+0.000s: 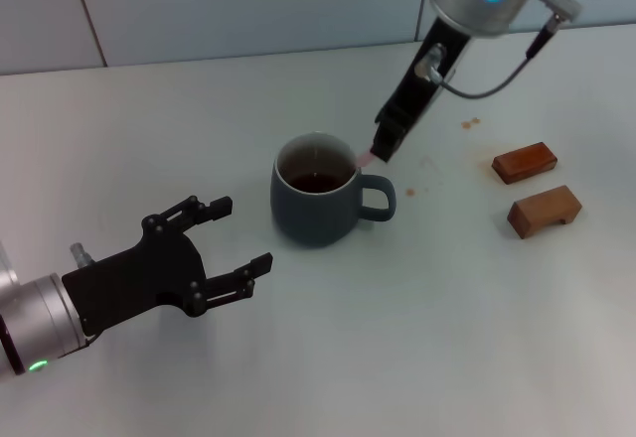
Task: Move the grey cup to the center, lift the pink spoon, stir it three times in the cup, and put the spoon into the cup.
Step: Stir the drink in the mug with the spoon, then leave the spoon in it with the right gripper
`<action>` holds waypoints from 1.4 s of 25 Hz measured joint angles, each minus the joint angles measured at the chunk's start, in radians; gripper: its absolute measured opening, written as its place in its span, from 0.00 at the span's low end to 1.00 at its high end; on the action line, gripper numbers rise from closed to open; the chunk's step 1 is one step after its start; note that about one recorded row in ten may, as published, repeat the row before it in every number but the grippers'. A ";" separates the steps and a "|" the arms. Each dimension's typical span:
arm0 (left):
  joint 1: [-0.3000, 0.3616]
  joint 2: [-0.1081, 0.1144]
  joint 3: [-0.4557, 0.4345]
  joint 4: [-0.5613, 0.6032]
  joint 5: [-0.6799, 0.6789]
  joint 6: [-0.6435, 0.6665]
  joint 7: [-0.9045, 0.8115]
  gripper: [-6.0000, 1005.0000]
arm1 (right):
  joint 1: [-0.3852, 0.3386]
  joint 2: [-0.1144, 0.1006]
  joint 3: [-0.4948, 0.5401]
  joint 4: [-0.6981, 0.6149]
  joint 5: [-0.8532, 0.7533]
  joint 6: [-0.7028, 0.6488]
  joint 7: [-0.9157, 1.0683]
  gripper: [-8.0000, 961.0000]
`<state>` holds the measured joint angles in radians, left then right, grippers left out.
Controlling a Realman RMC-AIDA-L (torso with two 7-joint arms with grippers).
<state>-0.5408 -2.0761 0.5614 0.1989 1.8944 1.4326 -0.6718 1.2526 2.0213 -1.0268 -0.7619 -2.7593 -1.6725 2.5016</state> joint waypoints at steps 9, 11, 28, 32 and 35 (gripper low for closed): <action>-0.001 -0.001 0.000 -0.001 0.000 0.003 0.000 0.85 | 0.033 0.041 -0.013 -0.008 0.002 0.064 -0.014 0.13; -0.001 -0.001 0.000 -0.001 0.000 0.003 0.000 0.85 | 0.031 0.031 -0.010 -0.008 -0.014 0.080 -0.012 0.13; -0.003 0.000 0.000 -0.001 -0.003 -0.003 0.000 0.85 | -0.026 0.058 -0.015 -0.080 0.010 0.061 0.006 0.13; 0.000 0.001 0.000 -0.001 -0.006 -0.002 0.000 0.85 | -0.091 0.061 -0.029 -0.185 0.081 0.059 0.006 0.13; 0.000 0.000 0.000 -0.001 -0.006 -0.002 0.000 0.85 | -0.154 0.058 -0.033 -0.282 0.146 0.043 0.005 0.23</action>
<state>-0.5404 -2.0756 0.5615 0.1979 1.8886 1.4303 -0.6718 1.0981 2.0795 -1.0594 -1.0436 -2.6134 -1.6290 2.5067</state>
